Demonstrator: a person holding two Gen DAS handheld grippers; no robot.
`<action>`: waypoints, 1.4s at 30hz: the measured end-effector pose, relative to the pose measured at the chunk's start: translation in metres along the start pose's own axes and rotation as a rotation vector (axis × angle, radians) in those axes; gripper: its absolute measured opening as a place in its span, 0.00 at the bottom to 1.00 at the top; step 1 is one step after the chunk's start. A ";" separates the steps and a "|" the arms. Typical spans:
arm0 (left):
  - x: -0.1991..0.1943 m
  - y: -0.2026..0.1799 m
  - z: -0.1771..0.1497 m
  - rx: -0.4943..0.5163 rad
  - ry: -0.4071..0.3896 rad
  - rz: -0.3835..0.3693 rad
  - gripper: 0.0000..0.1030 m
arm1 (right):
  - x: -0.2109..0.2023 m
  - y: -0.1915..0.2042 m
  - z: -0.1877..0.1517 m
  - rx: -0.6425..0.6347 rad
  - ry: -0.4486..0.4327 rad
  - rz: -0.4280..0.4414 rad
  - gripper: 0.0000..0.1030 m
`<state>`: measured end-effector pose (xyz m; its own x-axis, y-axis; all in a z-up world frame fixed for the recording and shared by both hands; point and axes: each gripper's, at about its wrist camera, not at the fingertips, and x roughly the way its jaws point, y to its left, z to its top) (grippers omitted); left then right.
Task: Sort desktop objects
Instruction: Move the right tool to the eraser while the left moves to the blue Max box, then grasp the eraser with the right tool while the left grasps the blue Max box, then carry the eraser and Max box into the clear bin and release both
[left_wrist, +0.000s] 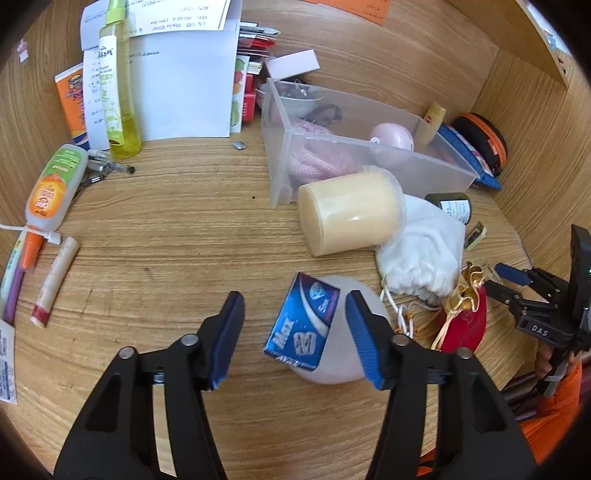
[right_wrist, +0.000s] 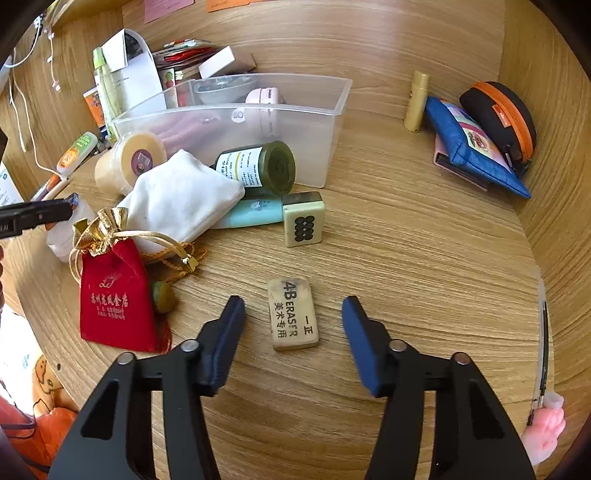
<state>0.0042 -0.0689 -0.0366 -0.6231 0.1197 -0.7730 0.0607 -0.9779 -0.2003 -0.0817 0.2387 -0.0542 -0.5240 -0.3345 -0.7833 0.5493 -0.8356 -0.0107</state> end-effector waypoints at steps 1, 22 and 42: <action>0.000 0.000 0.001 -0.002 -0.002 -0.008 0.47 | 0.000 0.000 0.000 -0.002 -0.001 0.004 0.39; -0.027 -0.010 0.018 0.020 -0.129 0.026 0.25 | -0.021 -0.004 0.025 0.046 -0.108 0.033 0.21; -0.014 -0.033 0.096 0.049 -0.220 -0.081 0.25 | -0.038 -0.011 0.081 0.107 -0.283 0.049 0.21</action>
<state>-0.0640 -0.0545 0.0393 -0.7794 0.1632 -0.6049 -0.0309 -0.9743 -0.2231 -0.1204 0.2250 0.0260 -0.6677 -0.4712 -0.5764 0.5145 -0.8516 0.1002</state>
